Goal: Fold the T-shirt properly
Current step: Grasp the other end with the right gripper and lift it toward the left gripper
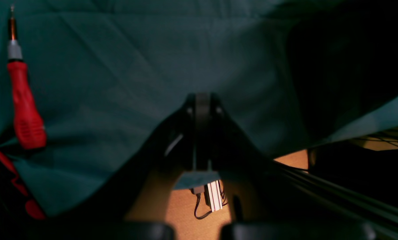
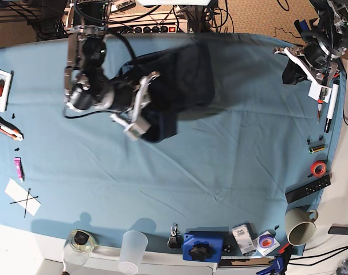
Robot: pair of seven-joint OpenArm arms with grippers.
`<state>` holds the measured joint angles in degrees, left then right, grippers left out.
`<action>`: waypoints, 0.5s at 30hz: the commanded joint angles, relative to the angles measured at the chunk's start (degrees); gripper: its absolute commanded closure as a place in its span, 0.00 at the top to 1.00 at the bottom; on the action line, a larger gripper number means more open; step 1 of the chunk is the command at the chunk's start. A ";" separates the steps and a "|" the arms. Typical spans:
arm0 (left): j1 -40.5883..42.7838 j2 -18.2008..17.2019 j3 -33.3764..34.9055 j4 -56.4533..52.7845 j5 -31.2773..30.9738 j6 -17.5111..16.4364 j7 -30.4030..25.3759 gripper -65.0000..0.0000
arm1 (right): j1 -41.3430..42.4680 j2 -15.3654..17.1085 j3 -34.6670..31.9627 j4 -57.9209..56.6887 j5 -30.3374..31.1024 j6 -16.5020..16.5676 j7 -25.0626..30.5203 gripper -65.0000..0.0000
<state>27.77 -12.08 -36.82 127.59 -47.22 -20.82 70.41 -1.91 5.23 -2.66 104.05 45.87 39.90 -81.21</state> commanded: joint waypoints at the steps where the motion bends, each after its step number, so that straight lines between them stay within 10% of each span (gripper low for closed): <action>1: 0.17 -0.46 -0.24 0.94 -0.81 -0.20 -1.03 0.00 | 0.85 0.13 -1.22 0.96 0.96 0.10 1.21 0.00; 9: 0.17 -0.44 -0.24 0.94 -0.83 -0.20 -1.42 0.00 | 2.25 0.13 -9.70 0.96 -8.00 0.10 3.63 0.00; 15: 0.20 -0.44 -0.24 0.94 -0.81 -0.22 -1.46 0.00 | 3.17 -1.11 -10.67 0.96 -4.85 0.10 3.69 0.31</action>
<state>27.77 -12.08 -36.82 127.59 -47.22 -20.82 70.17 0.23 4.47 -13.30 104.03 39.42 39.88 -78.94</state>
